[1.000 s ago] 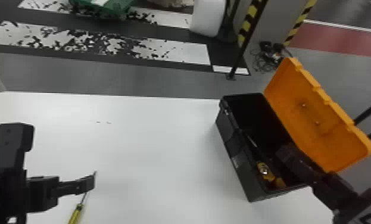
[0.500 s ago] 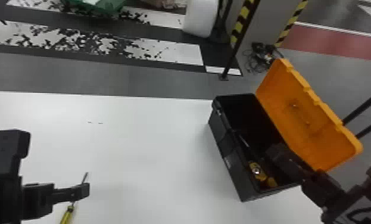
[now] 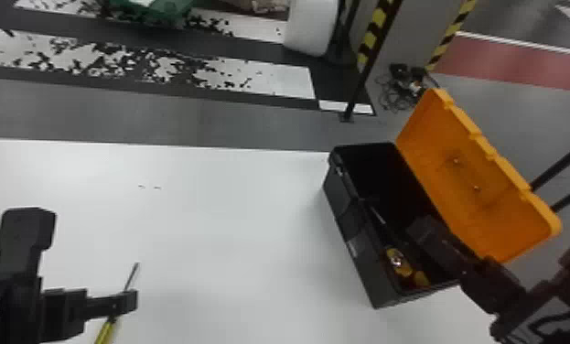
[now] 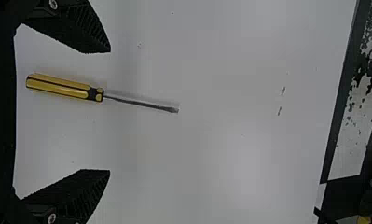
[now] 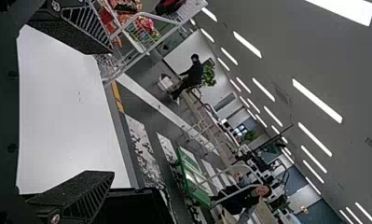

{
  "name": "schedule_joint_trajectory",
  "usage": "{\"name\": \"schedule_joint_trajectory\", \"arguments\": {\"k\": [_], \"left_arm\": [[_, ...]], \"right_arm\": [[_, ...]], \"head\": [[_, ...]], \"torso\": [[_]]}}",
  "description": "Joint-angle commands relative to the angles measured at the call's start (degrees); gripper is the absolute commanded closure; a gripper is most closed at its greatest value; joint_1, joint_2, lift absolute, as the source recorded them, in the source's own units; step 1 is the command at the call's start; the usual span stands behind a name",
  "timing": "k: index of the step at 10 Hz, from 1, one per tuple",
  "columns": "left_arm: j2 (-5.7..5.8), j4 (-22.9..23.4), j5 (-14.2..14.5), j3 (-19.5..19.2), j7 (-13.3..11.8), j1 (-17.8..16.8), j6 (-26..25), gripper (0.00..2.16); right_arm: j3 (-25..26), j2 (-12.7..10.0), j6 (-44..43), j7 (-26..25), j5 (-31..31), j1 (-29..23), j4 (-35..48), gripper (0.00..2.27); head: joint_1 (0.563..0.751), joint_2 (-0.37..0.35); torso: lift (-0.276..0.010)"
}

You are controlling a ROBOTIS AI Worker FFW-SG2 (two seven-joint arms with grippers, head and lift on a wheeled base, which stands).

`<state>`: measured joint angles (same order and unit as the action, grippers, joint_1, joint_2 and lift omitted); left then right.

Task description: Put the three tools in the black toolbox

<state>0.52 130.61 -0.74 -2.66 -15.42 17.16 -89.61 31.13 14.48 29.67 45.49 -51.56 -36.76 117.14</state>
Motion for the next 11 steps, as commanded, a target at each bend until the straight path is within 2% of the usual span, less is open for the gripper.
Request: {"name": "schedule_joint_trajectory", "arguments": {"k": [1,2,3,6,11], "left_arm": [[0.01,-1.94,-0.67,0.90,0.83,-1.17,-0.42,0.08],[-0.08,-2.91,-5.32,3.62,0.92,-1.87,-0.42,0.08],[-0.25,-3.70,-7.26,4.59,0.56,-2.66,-0.42,0.08],[-0.34,-7.21,-7.35,6.17,0.74,-5.12,-0.42,0.08],[-0.67,-10.47,-6.38,6.17,0.04,-4.86,-0.42,0.09]], "right_arm": [[-0.36,0.02,0.00,0.03,0.05,0.38,-0.42,0.08],[-0.54,-0.07,0.00,0.03,0.05,0.64,-0.68,0.08],[-0.80,0.02,-0.18,0.03,-0.12,0.82,-1.03,0.08],[-0.80,0.02,-0.18,0.12,-0.39,1.26,-1.82,0.08],[-0.80,0.11,-0.18,0.03,-0.03,1.96,-2.26,0.08]], "head": [[0.695,-0.210],[0.695,-0.202],[0.695,-0.198],[0.695,-0.198],[0.695,-0.228]], "torso": [[-0.055],[-0.055],[-0.055],[-0.055],[-0.055]]}}
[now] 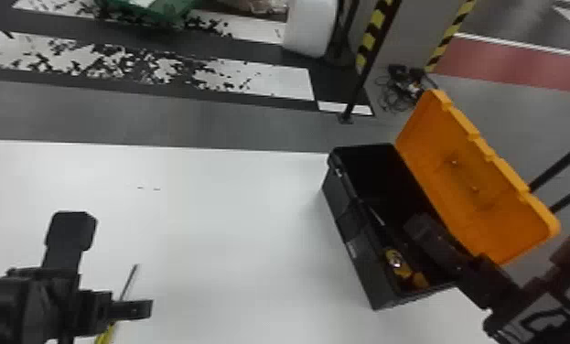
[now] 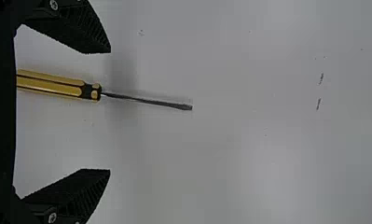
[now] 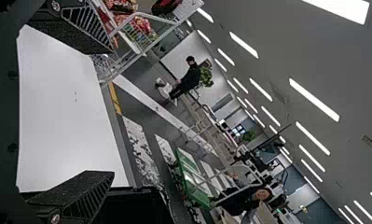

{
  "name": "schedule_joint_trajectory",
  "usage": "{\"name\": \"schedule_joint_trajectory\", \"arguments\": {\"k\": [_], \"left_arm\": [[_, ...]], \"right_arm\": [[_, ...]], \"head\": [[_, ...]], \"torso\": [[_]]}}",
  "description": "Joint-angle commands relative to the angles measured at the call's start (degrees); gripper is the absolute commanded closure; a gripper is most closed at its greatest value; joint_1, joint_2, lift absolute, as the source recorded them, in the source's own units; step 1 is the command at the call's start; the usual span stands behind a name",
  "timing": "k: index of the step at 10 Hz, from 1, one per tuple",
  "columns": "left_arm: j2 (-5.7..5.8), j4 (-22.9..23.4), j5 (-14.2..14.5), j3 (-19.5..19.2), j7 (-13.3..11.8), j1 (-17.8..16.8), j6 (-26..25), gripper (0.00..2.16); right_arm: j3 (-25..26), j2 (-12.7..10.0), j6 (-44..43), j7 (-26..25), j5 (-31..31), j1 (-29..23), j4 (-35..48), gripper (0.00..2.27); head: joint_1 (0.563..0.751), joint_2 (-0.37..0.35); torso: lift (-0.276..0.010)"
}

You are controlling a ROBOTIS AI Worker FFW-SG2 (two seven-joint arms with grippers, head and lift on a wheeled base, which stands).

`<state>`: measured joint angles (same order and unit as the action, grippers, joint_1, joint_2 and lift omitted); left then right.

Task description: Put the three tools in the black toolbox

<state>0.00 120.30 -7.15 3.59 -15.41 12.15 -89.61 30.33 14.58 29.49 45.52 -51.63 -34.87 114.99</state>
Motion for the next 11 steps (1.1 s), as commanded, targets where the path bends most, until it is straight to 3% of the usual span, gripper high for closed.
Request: {"name": "schedule_joint_trajectory", "arguments": {"k": [1,8,11], "left_arm": [[-0.15,-0.51,0.39,-0.43,-0.41,0.24,-0.42,0.08],[-0.15,-0.51,0.30,-0.78,-0.15,-0.47,-0.42,0.08],[-0.15,0.02,0.39,-0.17,-0.06,2.08,-0.42,0.09]], "right_arm": [[0.00,0.01,0.00,0.00,0.04,0.07,-0.29,0.08],[0.00,0.01,-0.17,0.00,0.22,0.15,-0.47,0.08],[0.00,0.01,-0.17,-0.08,0.30,0.42,-0.55,0.08]], "head": [[0.695,-0.234],[0.695,-0.231],[0.695,-0.234]], "torso": [[-0.055],[-0.055],[-0.055]]}}
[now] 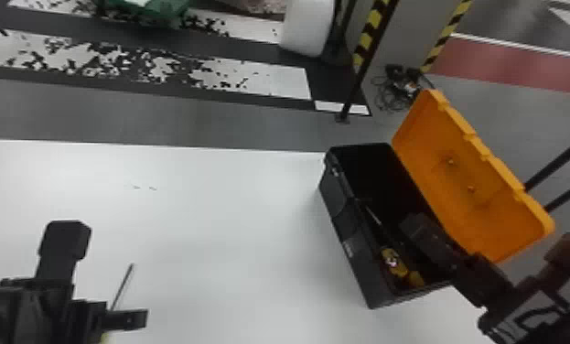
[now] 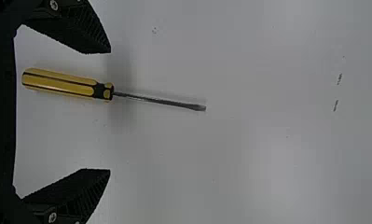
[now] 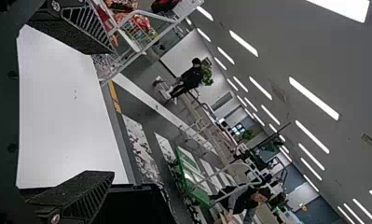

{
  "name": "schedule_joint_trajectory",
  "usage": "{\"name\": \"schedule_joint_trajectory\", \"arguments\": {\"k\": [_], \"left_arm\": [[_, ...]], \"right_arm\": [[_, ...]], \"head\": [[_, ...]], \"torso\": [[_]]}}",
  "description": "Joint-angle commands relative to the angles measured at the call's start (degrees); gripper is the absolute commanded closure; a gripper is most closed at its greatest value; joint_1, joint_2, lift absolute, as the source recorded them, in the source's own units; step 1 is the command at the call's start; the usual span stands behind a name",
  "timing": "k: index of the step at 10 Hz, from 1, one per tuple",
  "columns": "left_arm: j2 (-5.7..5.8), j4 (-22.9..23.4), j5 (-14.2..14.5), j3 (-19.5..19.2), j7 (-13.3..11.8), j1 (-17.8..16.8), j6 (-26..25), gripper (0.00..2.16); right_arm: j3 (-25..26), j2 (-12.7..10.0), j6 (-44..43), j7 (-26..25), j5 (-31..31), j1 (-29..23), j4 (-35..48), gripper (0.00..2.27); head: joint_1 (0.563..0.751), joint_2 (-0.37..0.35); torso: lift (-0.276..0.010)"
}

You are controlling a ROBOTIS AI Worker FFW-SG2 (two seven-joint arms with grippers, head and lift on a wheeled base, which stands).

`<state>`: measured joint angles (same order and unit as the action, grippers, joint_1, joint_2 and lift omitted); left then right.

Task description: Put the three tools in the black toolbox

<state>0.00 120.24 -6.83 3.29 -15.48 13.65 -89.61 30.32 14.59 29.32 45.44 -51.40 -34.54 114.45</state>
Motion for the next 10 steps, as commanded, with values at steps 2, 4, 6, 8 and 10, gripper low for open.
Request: {"name": "schedule_joint_trajectory", "arguments": {"k": [2,4,6,8,10], "left_arm": [[-0.15,0.17,0.24,-0.48,-0.08,1.64,-0.42,0.09],[-0.15,0.08,0.24,-1.27,-0.43,1.64,-0.42,0.08],[-0.15,0.00,0.24,-1.27,-0.43,1.64,-0.42,0.08],[-0.15,-0.36,0.32,-1.35,-0.96,1.64,-0.42,0.09],[-0.15,-1.76,0.24,-1.62,-1.05,1.99,-0.42,0.09]], "right_arm": [[0.00,0.00,0.18,-0.09,0.16,0.35,-0.11,0.08],[0.00,0.08,0.00,-0.09,0.25,0.35,-0.46,0.08],[0.00,0.17,0.18,-0.09,0.16,0.44,-0.81,0.08],[0.00,0.08,0.18,-0.09,0.25,0.53,-0.81,0.08],[0.00,0.08,0.00,0.00,0.25,0.53,-0.90,0.08]], "head": [[0.695,-0.248],[0.695,-0.247],[0.695,-0.242],[0.695,-0.242],[0.695,-0.247]], "torso": [[-0.055],[-0.055],[-0.055],[-0.055],[-0.055]]}}
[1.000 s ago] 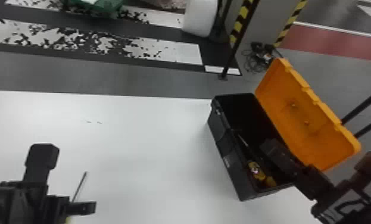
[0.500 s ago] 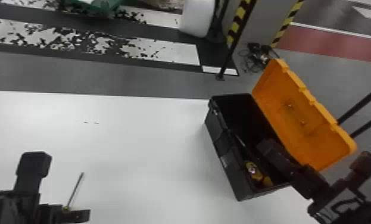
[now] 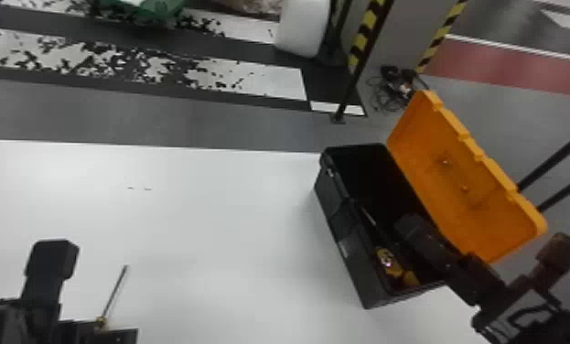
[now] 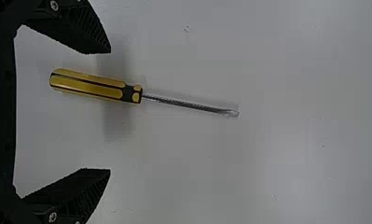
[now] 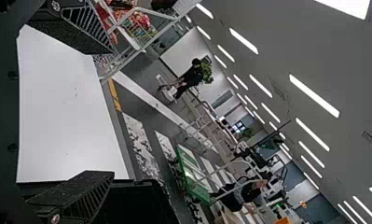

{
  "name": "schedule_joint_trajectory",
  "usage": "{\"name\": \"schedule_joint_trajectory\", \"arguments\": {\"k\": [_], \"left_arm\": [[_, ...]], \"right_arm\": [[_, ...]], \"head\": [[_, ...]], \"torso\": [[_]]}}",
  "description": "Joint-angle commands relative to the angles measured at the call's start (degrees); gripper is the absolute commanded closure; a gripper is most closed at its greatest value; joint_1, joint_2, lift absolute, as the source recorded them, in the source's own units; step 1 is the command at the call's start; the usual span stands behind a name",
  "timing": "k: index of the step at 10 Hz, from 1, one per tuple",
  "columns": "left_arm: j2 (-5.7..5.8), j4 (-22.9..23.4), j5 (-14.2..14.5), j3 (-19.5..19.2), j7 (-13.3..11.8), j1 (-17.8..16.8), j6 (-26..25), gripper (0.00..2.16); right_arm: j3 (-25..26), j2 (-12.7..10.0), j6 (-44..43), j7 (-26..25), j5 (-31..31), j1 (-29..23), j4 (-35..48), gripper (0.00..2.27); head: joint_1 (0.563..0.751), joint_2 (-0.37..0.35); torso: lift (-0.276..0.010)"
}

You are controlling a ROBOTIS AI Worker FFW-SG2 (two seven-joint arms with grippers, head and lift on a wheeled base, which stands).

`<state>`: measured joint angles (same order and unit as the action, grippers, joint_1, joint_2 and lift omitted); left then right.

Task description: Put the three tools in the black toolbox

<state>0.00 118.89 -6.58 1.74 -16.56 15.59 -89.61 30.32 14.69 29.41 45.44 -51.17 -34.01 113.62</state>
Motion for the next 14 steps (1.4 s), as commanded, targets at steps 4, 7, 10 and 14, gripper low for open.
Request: {"name": "schedule_joint_trajectory", "arguments": {"k": [4,7,10,14], "left_arm": [[0.00,-1.47,-0.19,-1.30,-0.05,0.14,-0.42,0.26],[-0.15,-3.49,-0.81,-1.21,0.04,-1.44,-0.42,1.36],[-0.09,-3.84,-1.07,-0.86,-0.05,-1.79,-0.42,1.74],[-0.15,-1.29,-0.72,-1.12,0.04,-1.27,-0.42,1.74]], "right_arm": [[-0.09,-0.01,-0.09,0.09,-0.07,-0.18,-0.15,0.08],[0.09,-0.01,-0.09,0.09,-0.43,-0.53,-0.41,0.08],[0.53,-0.19,0.08,0.09,-0.95,-0.88,-0.24,0.08],[0.26,-0.62,0.08,0.00,-0.78,-1.05,0.82,0.08]], "head": [[0.695,-0.235],[0.695,-0.231],[0.695,-0.233],[0.695,-0.226]], "torso": [[-0.055],[-0.055],[-0.055],[-0.055]]}}
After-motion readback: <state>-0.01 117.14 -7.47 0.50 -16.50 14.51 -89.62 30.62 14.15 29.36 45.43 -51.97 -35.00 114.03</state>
